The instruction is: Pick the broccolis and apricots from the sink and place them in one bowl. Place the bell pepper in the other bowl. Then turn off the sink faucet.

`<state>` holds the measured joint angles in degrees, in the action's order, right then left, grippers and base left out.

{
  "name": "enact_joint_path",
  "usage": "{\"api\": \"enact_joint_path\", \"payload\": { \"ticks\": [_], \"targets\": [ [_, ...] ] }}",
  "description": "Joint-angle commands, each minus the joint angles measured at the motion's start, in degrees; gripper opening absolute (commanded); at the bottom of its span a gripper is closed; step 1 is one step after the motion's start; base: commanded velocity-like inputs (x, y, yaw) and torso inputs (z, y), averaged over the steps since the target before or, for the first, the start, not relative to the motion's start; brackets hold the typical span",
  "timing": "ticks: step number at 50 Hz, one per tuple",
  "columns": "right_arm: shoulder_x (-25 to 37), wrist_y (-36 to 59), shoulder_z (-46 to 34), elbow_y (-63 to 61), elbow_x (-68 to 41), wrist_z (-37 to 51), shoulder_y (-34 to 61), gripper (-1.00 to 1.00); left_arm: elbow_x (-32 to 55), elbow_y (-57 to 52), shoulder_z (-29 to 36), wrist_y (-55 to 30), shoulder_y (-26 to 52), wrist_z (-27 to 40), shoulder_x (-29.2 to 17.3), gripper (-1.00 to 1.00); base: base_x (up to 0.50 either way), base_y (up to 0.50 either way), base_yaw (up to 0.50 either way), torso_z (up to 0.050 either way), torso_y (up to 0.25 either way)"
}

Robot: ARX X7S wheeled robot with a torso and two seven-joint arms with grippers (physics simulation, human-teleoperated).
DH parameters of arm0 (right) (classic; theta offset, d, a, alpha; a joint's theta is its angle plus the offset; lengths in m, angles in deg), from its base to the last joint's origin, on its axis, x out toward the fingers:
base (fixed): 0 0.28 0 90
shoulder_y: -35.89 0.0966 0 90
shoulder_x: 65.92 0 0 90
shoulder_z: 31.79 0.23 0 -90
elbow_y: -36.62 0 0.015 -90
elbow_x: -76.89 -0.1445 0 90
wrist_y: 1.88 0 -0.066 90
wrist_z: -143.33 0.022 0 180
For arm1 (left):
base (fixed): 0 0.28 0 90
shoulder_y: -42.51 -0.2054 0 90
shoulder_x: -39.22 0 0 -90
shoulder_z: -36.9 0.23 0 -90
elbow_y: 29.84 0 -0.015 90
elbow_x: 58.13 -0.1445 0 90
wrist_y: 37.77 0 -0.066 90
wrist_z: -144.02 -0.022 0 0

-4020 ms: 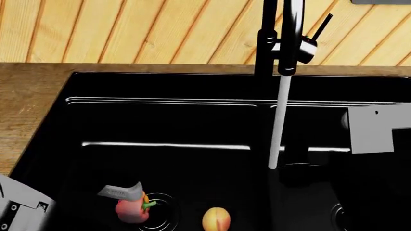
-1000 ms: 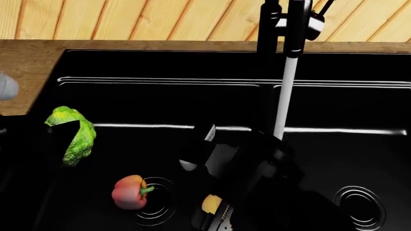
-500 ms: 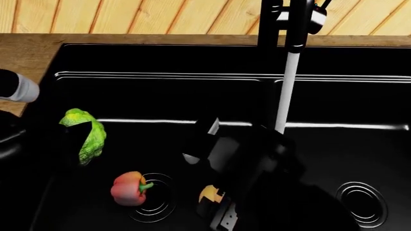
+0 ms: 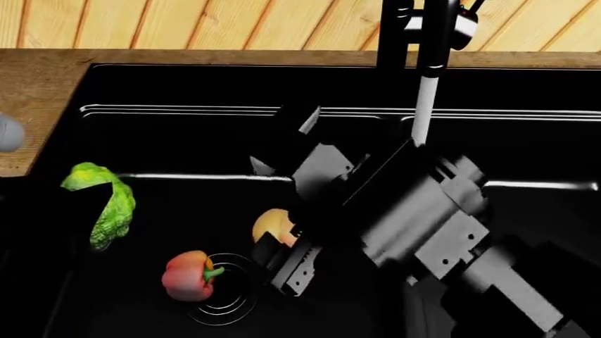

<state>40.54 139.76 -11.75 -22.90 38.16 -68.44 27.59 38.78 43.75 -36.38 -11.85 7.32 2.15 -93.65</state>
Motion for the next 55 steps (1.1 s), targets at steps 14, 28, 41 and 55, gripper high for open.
{"api": "enact_joint_path", "payload": {
  "ticks": [14, 28, 41, 55],
  "targets": [
    [25.81, 9.43, 41.37, -51.17, -31.48, 48.13, -21.55, -1.00, -0.32, -2.14, -1.05, 2.07, -1.02, 0.03, 0.04, -1.00, 0.00, 0.00, 0.00, 0.000, 0.000],
    [33.55, 1.38, 51.56, -61.69, -37.02, 56.38, -35.76, -1.00, -1.59, -3.18, -1.00, 3.39, -3.72, -0.12, 0.09, -1.00, 0.00, 0.00, 0.00, 0.000, 0.000],
    [34.62, 0.99, 52.07, -61.95, -37.30, 56.91, -36.97, -1.00, -0.97, -4.37, -1.27, 3.78, -3.90, 0.21, -0.36, -1.00, 0.00, 0.00, 0.00, 0.000, 0.000],
    [34.63, 0.53, 52.14, -61.56, -37.38, 57.48, -37.83, -1.00, -0.91, -6.05, -1.94, 4.46, -4.30, -1.19, -0.87, -1.00, 0.00, 0.00, 0.00, 0.000, 0.061]
  ]
}}
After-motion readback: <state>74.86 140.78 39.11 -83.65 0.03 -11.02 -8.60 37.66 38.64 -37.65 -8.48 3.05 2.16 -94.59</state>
